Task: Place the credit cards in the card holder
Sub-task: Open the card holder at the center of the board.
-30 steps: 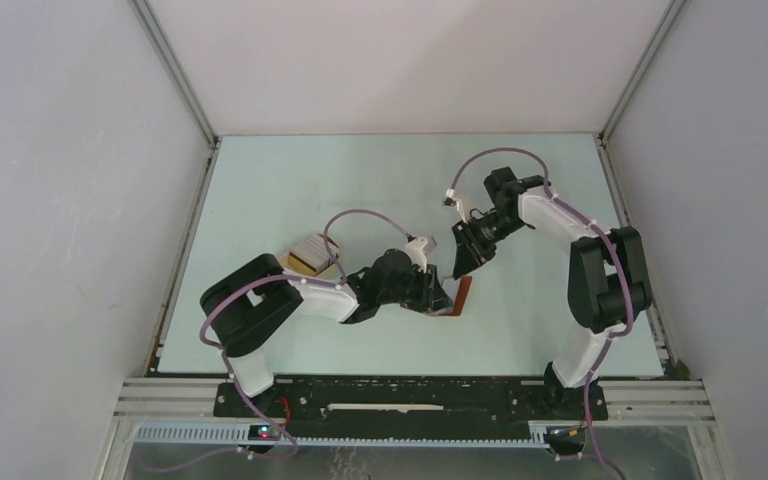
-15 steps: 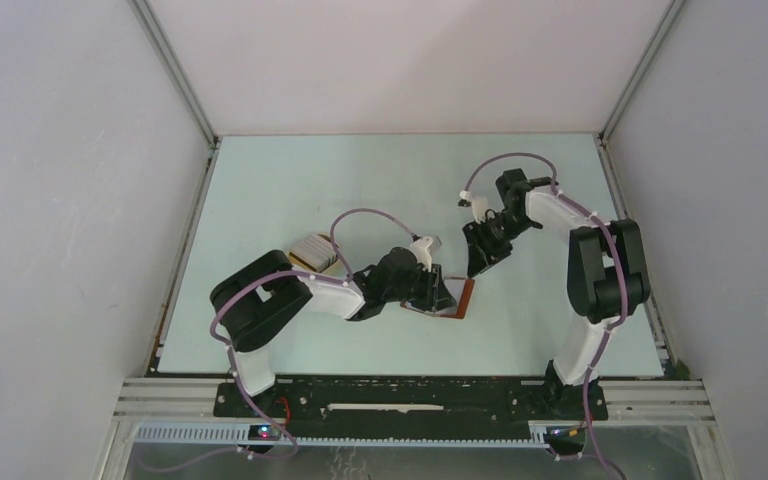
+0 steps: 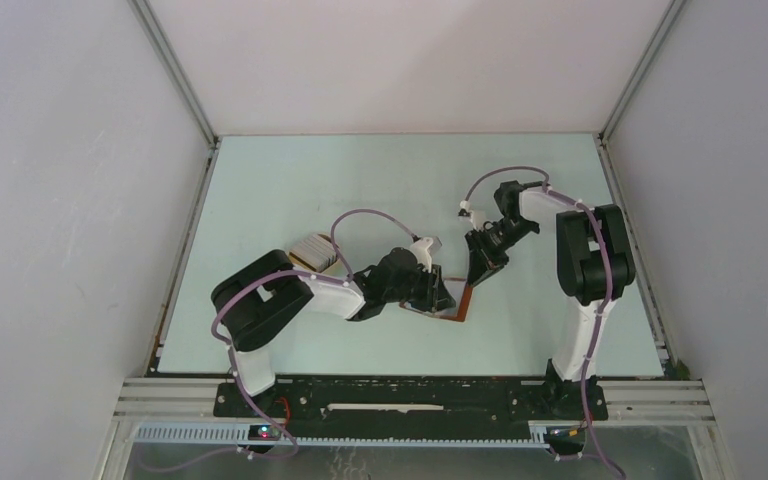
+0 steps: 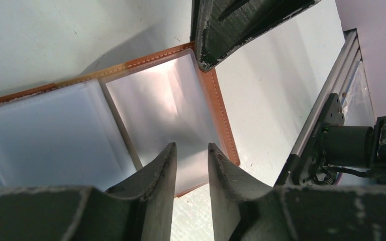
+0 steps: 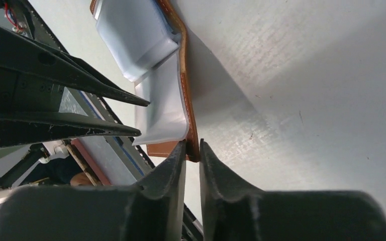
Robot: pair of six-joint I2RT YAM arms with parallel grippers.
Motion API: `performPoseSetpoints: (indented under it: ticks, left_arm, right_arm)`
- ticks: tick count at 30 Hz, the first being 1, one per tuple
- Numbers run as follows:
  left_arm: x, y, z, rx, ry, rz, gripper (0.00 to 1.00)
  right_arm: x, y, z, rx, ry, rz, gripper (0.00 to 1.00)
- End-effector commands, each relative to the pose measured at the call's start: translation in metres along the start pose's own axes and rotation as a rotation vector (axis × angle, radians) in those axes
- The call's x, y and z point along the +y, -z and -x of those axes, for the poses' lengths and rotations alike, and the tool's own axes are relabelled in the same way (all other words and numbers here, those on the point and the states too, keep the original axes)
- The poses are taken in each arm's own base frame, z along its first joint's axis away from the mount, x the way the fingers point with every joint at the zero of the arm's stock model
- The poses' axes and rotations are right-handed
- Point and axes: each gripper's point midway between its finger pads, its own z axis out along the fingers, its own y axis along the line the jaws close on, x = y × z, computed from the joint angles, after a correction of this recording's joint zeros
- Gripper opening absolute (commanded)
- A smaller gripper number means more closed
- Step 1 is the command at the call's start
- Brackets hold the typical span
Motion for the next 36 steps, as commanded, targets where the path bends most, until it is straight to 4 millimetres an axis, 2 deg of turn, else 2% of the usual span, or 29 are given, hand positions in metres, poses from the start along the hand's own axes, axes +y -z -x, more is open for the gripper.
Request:
performPoseSetpoints:
  ticks: [1,4,7,10,15,19,21,22,26,28,32,36]
  left_arm:
    - [-0.019,-0.004,0.018,-0.037,-0.038,-0.055,0.35]
    - [-0.02,-0.004,0.02,-0.037,-0.045,-0.059,0.35]
    - [-0.018,-0.006,0.021,-0.025,-0.058,-0.052,0.36]
    - [-0.015,-0.008,0.026,-0.023,-0.064,-0.043,0.36]
    - [-0.007,-0.011,0.038,-0.029,-0.069,-0.022,0.36]
    - [0.0,-0.014,0.045,-0.031,-0.062,-0.014,0.37]
    - [0.0,-0.015,0.048,-0.034,-0.062,-0.017,0.37]
    - [0.001,-0.015,0.049,-0.034,-0.061,-0.017,0.36]
    - [0.001,-0.015,0.049,-0.032,-0.061,-0.021,0.37]
    - [0.001,-0.016,0.048,-0.03,-0.054,-0.024,0.37]
    - [0.002,-0.017,0.046,-0.032,-0.04,-0.028,0.36]
    - [0.006,-0.016,0.042,-0.03,-0.038,-0.02,0.36]
  right_arm:
    - [0.013,0.008,0.013,-0.035,-0.005,0.048,0.17]
    - [0.008,0.01,0.02,-0.045,0.026,-0.013,0.12]
    - [0.008,0.015,0.03,-0.042,0.078,-0.08,0.12]
    - [-0.001,0.017,0.04,-0.026,0.112,-0.143,0.15]
    - [-0.007,0.022,0.052,-0.013,0.156,-0.198,0.38]
    - [0.001,0.054,0.062,-0.115,0.232,-0.339,0.52]
    - [0.019,0.068,0.065,-0.199,0.286,-0.341,0.55]
    - [0.03,0.07,0.064,-0.234,0.313,-0.301,0.54]
    - [0.078,0.054,0.053,-0.28,0.321,-0.01,0.48]
    - [0.086,0.042,0.053,-0.261,0.274,0.087,0.4]
    - [0.069,0.013,0.048,-0.156,0.2,0.087,0.26]
    - [0.038,-0.004,0.041,-0.081,0.115,0.005,0.18]
